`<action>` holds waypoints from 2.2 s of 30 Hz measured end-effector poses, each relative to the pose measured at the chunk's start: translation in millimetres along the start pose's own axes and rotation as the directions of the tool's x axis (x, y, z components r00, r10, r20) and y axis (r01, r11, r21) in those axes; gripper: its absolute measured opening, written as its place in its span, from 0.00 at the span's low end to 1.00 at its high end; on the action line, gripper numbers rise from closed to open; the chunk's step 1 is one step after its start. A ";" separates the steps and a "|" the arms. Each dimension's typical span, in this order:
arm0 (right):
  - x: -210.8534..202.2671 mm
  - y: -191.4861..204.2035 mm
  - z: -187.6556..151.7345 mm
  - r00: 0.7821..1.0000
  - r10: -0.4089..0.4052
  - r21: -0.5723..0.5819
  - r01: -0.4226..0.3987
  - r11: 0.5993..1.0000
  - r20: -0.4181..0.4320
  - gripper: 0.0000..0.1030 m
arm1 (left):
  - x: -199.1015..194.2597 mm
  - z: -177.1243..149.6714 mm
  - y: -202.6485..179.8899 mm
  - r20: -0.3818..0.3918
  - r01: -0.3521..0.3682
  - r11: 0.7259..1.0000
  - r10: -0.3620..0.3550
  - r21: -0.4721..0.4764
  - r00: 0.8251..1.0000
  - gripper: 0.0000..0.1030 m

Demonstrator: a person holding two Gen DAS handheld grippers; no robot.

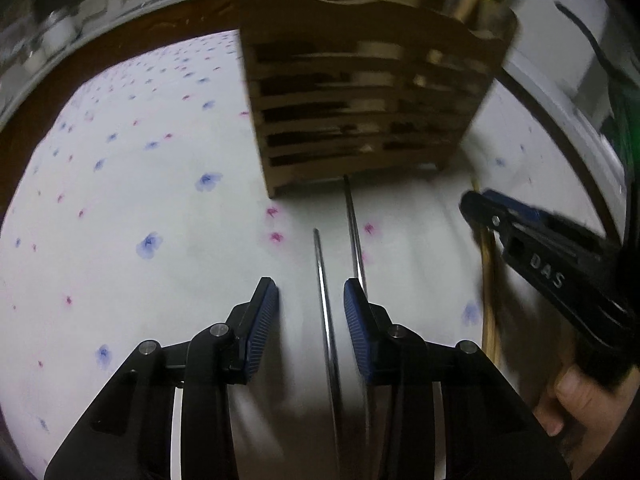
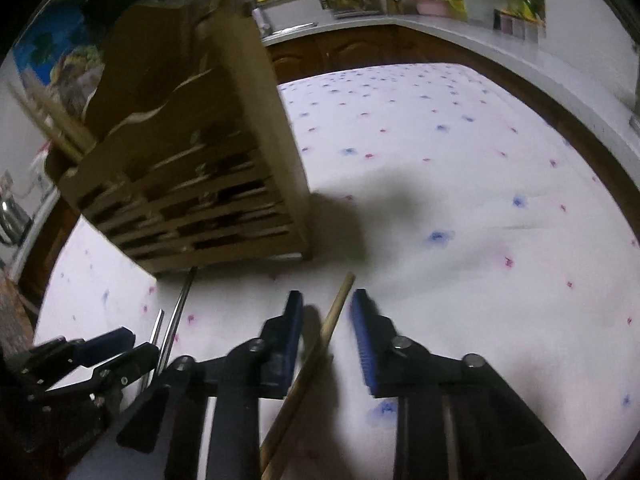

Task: Organize utensils
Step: 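Grasp a metal chopstick with the left tool while the right grasps a wooden chopstick, then lift both chopsticks and carry them above the wooden caddy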

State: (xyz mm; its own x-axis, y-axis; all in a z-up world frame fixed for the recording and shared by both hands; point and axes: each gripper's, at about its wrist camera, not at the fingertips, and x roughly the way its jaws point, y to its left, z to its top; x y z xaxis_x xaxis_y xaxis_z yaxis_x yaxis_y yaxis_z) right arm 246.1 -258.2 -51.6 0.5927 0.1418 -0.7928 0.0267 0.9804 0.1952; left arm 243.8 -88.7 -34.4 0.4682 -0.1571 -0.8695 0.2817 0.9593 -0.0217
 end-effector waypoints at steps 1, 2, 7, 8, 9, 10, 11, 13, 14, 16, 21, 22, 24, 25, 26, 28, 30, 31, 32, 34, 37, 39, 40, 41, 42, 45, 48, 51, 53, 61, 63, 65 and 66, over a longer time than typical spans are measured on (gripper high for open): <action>-0.3 2.6 -1.8 1.000 -0.001 -0.013 0.002 1.000 0.001 0.18 | -1.1 -2.0 -1.9 0.006 -0.006 1.000 0.006 0.017 1.000 0.32; -1.2 4.8 -3.8 1.000 -0.002 -0.026 0.002 1.000 -0.001 0.13 | -2.3 -3.7 -2.8 0.011 -0.005 1.000 0.004 0.029 1.000 0.27; -5.8 10.2 -11.5 1.000 0.025 -0.048 -0.025 0.999 -0.003 0.09 | -5.3 -7.3 0.2 0.014 0.004 0.999 -0.005 0.041 1.000 0.07; -6.3 9.3 -11.4 0.999 0.039 -0.039 -0.039 0.998 -0.006 0.08 | -5.6 -7.1 3.3 0.015 0.016 0.999 -0.017 0.032 1.000 0.06; -8.9 8.1 -12.8 0.998 0.062 -0.022 -0.062 0.998 -0.007 0.08 | -6.8 -8.3 6.6 0.016 0.028 0.999 -0.028 0.021 0.999 0.05; -11.3 7.5 -13.9 0.997 0.077 -0.011 -0.077 0.997 -0.004 0.07 | -8.2 -9.1 8.5 0.019 0.035 0.999 -0.035 0.011 0.999 0.05; -16.1 7.0 -15.7 0.996 0.090 -0.002 -0.090 0.996 0.002 0.07 | -10.0 -9.9 10.8 0.024 0.040 0.999 -0.040 -0.001 0.999 0.05; -26.8 8.2 -16.6 0.993 0.118 0.013 -0.118 0.993 0.018 0.06 | -15.1 -11.5 16.5 0.033 0.058 0.998 -0.057 -0.030 0.998 0.04; -34.3 6.7 -17.9 0.991 0.132 0.025 -0.133 0.991 0.030 0.06 | -20.4 -13.2 20.1 0.043 0.075 0.996 -0.073 -0.049 0.996 0.04; -47.9 5.5 -19.4 0.987 0.153 0.041 -0.155 0.987 0.052 0.06 | -29.7 -15.2 25.7 0.062 0.097 0.993 -0.092 -0.072 0.994 0.04; -83.6 1.2 -17.0 0.975 0.188 0.048 -0.195 0.980 0.120 0.05 | -60.5 -21.0 36.4 0.130 0.158 0.979 -0.141 -0.129 0.981 0.04; -89.7 1.1 -16.7 0.972 0.195 0.047 -0.202 0.978 0.130 0.05 | -68.6 -21.9 39.1 0.147 0.170 0.975 -0.150 -0.141 0.978 0.04; -104.4 0.8 -16.9 0.965 0.212 0.042 -0.221 0.974 0.156 0.05 | -83.7 -23.8 42.7 0.181 0.190 0.970 -0.161 -0.155 0.970 0.04; -108.8 1.0 -16.7 0.962 0.215 0.040 -0.224 0.974 0.166 0.05 | -90.6 -24.7 44.1 0.197 0.197 0.967 -0.165 -0.160 0.967 0.04; -113.8 1.1 -17.0 0.959 0.221 0.039 -0.231 0.972 0.177 0.05 | -100.0 -26.1 46.1 0.217 0.208 0.964 -0.170 -0.166 0.961 0.04; -124.4 0.8 -17.3 0.952 0.230 0.041 -0.243 0.969 0.200 0.05 | -111.0 -26.0 48.6 0.242 0.221 0.960 -0.176 -0.173 0.954 0.04; -133.2 0.8 -16.3 0.947 0.236 0.038 -0.250 0.967 0.218 0.05 | -123.8 -27.1 50.5 0.269 0.233 0.957 -0.181 -0.174 0.946 0.04; -137.1 0.2 -15.7 0.943 0.241 0.038 -0.256 0.966 0.228 0.05 | -130.4 -27.9 51.3 0.283 0.237 0.956 -0.182 -0.173 0.942 0.04; -142.0 0.8 -16.2 0.941 0.243 0.036 -0.259 0.965 0.237 0.05 | -136.2 -28.7 52.0 0.295 0.241 0.955 -0.184 -0.171 0.938 0.04; -151.7 1.2 -15.9 0.934 0.249 0.028 -0.265 0.964 0.255 0.05 | -146.8 -30.1 54.6 0.312 0.250 0.953 -0.189 -0.169 0.931 0.04; -166.0 3.0 -14.8 0.925 0.253 0.012 -0.267 0.964 0.282 0.05 | -159.6 -32.3 54.0 0.338 0.256 0.954 -0.191 -0.158 0.921 0.04; -175.8 3.9 -13.8 0.919 0.253 0.001 -0.266 0.964 0.304 0.05 | -166.0 -33.8 53.8 0.353 0.258 0.954 -0.191 -0.154 0.916 0.04; -180.2 4.0 -13.2 0.915 0.253 -0.004 -0.265 0.964 0.313 0.05 | -169.8 -34.0 54.0 0.361 0.258 0.954 -0.190 -0.151 0.913 0.04; -184.4 4.1 -12.5 0.912 0.253 -0.008 -0.264 0.964 0.323 0.05 | -172.6 -34.6 54.8 0.368 0.258 0.955 -0.189 -0.149 0.911 0.04; -189.8 4.4 -11.2 0.907 0.252 -0.014 -0.263 0.965 0.337 0.05 | -176.8 -35.1 54.7 0.378 0.255 0.956 -0.184 -0.147 0.907 0.04; -200.2 4.7 -8.2 0.897 0.250 -0.023 -0.260 0.965 0.363 0.05 | -186.1 -35.3 54.8 0.401 0.251 0.958 -0.177 -0.140 0.899 0.04; -206.9 4.5 -5.6 0.891 0.249 -0.025 -0.259 0.965 0.381 0.05 | -192.6 -35.1 56.2 0.414 0.251 0.958 -0.174 -0.139 0.893 0.04; -211.8 4.5 -3.6 0.885 0.248 -0.025 -0.259 0.966 0.394 0.05 | -197.3 -35.0 57.2 0.426 0.249 0.958 -0.170 -0.138 0.889 0.04; -214.3 4.4 -2.8 0.882 0.247 -0.028 -0.258 0.966 0.401 0.05 | -200.4 -34.4 58.2 0.432 0.248 0.959 -0.167 -0.137 0.886 0.04; -220.9 6.0 1.8 0.874 0.250 -0.041 -0.256 0.966 0.417 0.05 | -210.4 -29.5 59.9 0.459 0.244 0.960 -0.157 -0.135 0.874 0.04; -222.2 6.3 3.0 0.872 0.249 -0.044 -0.255 0.966 0.421 0.05 | -212.8 -27.8 59.9 0.467 0.241 0.961 -0.154 -0.133 0.871 0.04; -223.2 5.7 5.0 0.870 0.249 -0.045 -0.254 0.966 0.425 0.05 | -215.4 -24.9 59.9 0.475 0.241 0.961 -0.152 -0.133 0.867 0.04; -224.1 5.1 5.8 0.869 0.250 -0.045 -0.255 0.966 0.427 0.05 | -217.0 -22.7 59.7 0.479 0.241 0.961 -0.150 -0.133 0.865 0.04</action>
State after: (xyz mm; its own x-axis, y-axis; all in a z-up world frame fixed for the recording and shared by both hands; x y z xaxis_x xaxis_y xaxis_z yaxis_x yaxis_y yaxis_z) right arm 118.0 -285.7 130.4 0.8656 0.3094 -0.3937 -0.1618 0.9169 0.3648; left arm 139.9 8.0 141.8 0.7640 -0.3927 -0.5120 0.2720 0.9155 -0.2964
